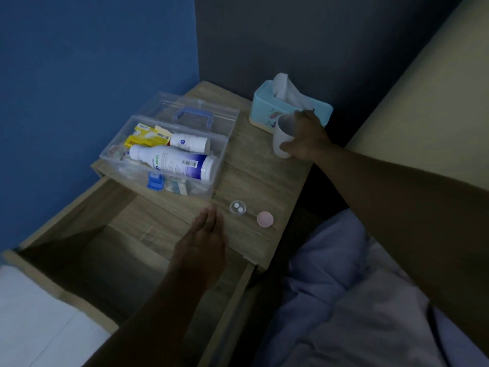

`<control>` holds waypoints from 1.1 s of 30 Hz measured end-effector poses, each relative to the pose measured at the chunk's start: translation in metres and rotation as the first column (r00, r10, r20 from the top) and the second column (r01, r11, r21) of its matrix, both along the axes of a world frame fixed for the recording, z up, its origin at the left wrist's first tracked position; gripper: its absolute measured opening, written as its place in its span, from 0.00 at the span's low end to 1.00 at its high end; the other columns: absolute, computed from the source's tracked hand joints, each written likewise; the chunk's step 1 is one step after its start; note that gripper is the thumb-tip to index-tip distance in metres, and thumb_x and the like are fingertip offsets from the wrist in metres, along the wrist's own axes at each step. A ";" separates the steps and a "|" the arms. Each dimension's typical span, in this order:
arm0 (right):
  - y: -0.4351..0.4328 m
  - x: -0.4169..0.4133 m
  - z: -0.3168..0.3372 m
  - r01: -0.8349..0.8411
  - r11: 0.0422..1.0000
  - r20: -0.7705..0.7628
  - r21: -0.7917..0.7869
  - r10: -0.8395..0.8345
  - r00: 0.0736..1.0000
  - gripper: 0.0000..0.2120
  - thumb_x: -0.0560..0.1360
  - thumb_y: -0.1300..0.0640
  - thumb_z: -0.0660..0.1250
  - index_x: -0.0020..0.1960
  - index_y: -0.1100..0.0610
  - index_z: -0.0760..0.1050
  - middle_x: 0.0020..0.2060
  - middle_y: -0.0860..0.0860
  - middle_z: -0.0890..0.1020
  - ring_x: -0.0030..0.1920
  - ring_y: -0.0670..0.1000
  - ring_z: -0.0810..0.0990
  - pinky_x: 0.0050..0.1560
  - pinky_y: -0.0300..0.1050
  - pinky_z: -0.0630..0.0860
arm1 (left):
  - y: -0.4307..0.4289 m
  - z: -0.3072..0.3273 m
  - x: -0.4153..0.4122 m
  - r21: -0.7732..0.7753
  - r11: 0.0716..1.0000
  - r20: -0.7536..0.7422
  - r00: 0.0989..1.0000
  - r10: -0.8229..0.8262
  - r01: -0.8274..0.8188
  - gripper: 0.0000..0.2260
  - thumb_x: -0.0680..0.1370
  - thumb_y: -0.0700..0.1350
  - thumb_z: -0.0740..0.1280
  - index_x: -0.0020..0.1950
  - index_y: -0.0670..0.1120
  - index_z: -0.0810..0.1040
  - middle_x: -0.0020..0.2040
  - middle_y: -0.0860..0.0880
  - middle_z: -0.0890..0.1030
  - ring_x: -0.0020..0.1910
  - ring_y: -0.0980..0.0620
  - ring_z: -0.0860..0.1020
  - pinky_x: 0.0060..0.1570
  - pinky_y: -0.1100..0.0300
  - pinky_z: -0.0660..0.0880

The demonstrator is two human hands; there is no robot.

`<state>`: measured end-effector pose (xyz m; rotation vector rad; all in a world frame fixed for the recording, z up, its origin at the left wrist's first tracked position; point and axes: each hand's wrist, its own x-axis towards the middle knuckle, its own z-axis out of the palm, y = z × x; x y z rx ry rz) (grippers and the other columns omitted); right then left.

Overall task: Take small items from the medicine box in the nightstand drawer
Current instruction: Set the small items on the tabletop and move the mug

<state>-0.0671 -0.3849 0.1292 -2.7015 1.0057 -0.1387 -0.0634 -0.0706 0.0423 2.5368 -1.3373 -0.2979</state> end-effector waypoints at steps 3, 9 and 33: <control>0.011 -0.003 0.008 -0.040 0.997 0.008 -0.061 0.041 0.999 0.41 0.63 0.54 0.79 0.70 0.60 0.65 0.66 0.58 0.67 0.69 0.58 0.66 0.66 0.52 0.71 | 0.000 -0.004 0.002 0.065 0.998 0.023 1.000 -0.016 0.014 0.26 0.83 0.50 0.49 0.79 0.39 0.55 0.80 0.39 0.56 0.80 0.46 0.53 0.78 0.53 0.52; 0.048 -0.023 0.012 -0.151 0.988 0.090 0.018 0.149 0.985 0.43 0.60 0.47 0.80 0.70 0.57 0.67 0.63 0.57 0.66 0.66 0.58 0.66 0.64 0.52 0.71 | -0.002 0.005 0.002 0.115 0.993 -0.009 1.000 0.002 -0.001 0.27 0.83 0.50 0.52 0.79 0.40 0.52 0.81 0.42 0.54 0.80 0.47 0.51 0.78 0.54 0.53; 0.100 -0.057 0.020 -0.240 0.964 -0.099 0.116 0.251 0.963 0.53 0.65 0.43 0.79 0.79 0.56 0.54 0.71 0.58 0.60 0.72 0.59 0.61 0.69 0.53 0.68 | 0.029 0.032 0.021 0.029 0.991 -0.208 0.969 0.132 -0.128 0.28 0.81 0.44 0.59 0.80 0.45 0.55 0.81 0.46 0.56 0.79 0.50 0.55 0.76 0.52 0.60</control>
